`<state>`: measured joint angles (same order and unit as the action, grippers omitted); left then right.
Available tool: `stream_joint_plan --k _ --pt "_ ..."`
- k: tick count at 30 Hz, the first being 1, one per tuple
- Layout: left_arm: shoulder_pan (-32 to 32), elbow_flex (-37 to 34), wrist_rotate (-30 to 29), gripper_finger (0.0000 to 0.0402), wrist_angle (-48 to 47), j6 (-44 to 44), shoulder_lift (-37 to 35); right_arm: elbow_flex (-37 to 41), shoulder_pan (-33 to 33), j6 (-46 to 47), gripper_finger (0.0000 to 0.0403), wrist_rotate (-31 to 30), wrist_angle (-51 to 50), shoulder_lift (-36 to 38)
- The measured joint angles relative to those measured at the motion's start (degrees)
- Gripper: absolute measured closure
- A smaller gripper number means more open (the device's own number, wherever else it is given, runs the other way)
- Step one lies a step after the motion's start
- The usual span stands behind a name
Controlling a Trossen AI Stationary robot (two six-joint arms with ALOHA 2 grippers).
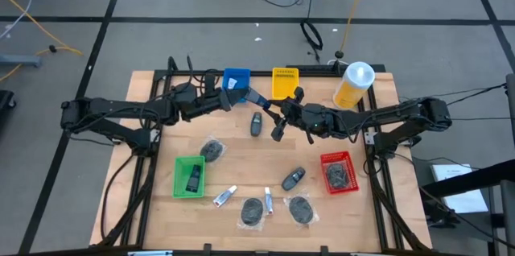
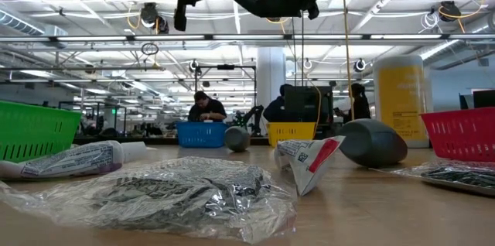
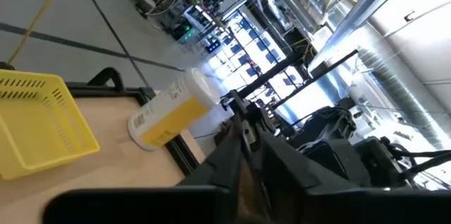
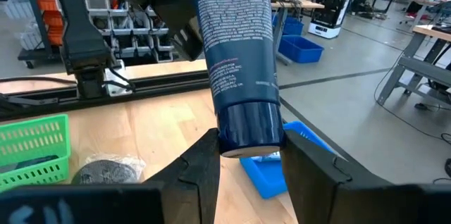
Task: Pick & Place Travel size toiletries
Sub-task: Put the blue shaving cream into the green basket
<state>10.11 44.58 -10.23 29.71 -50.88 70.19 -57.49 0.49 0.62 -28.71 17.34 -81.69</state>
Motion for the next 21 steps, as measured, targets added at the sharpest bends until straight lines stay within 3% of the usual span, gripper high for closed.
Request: stream_joint_plan --k 4,12,21 --pt "0.0 0.0 1.0 0.0396 0.1 0.0 0.0 0.0 0.0 0.0 0.0282 0.0 -0.1 0.0" --pt "0.0 0.0 1.3 0.0398 0.1 1.6 0.0 0.0 0.0 -1.6 0.027 0.2 -0.1 0.0" --pt "-0.2 0.0 1.6 0.04 -1.6 6.5 -0.9 0.0 0.1 -0.5 0.0153 0.9 -1.4 0.7"
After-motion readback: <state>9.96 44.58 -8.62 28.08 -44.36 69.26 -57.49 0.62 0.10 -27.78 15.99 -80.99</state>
